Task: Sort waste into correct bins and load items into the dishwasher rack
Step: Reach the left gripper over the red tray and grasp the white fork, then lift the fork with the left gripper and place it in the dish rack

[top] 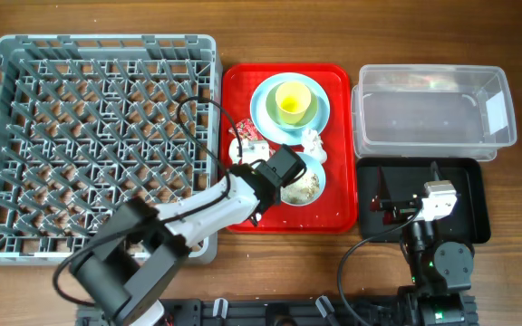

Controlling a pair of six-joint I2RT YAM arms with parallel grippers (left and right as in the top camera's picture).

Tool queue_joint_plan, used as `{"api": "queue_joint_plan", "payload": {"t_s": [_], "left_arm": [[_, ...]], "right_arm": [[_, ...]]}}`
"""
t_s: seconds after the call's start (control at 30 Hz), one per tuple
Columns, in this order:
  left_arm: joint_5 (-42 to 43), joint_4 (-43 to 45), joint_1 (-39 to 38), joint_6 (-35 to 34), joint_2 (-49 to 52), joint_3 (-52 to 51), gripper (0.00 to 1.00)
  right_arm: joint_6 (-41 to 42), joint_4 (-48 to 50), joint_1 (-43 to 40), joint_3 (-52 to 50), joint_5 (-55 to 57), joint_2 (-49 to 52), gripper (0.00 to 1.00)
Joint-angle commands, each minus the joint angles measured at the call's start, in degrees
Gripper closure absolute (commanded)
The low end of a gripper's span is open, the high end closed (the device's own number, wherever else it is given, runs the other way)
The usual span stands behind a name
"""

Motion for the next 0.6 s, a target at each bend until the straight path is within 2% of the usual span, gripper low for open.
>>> {"api": "queue_joint_plan", "payload": {"t_s": [0.0,0.1,0.17,0.27,0.37,0.47,0.57], "left_arm": [[-1.27,1.51,-0.2,-0.37,3.78,-0.39,0.69],[-1.25,1.68,-0.2,-0.35,4.9,-0.39,0.88],[-1.25,1.68,-0.2,-0.37,4.87,-0.37,0.96],[-1.99,1.66,-0.17,-0.33,4.5,-0.33,0.96],[-6.64,0.35,-0.17,-0.33,2.19,0.37,0.96],[-12.15,-3.76,-0.2,-0.33,-3.85,2.91,0.96],[-12.68,-5.07,-0.17,0.31,-12.07,3.98,0.96]], "right_arm": [[-0.57,0.33,0.2,-0.07,-0.5,-0.11,0.0],[-0.59,0.33,0.2,-0.07,-0.52,-0.11,0.0],[-0.59,0.33,0.2,-0.07,-0.5,-0.11,0.0],[-0.57,0.33,0.2,-0.07,-0.5,-0.09,0.0],[-0.57,0.33,0.2,-0.07,-0.5,-0.09,0.0],[-0.57,0.33,0.2,-0.07,-0.52,-0.11,0.0],[-0.59,0.33,0.2,-0.07,-0.5,-0.11,0.0]]}}
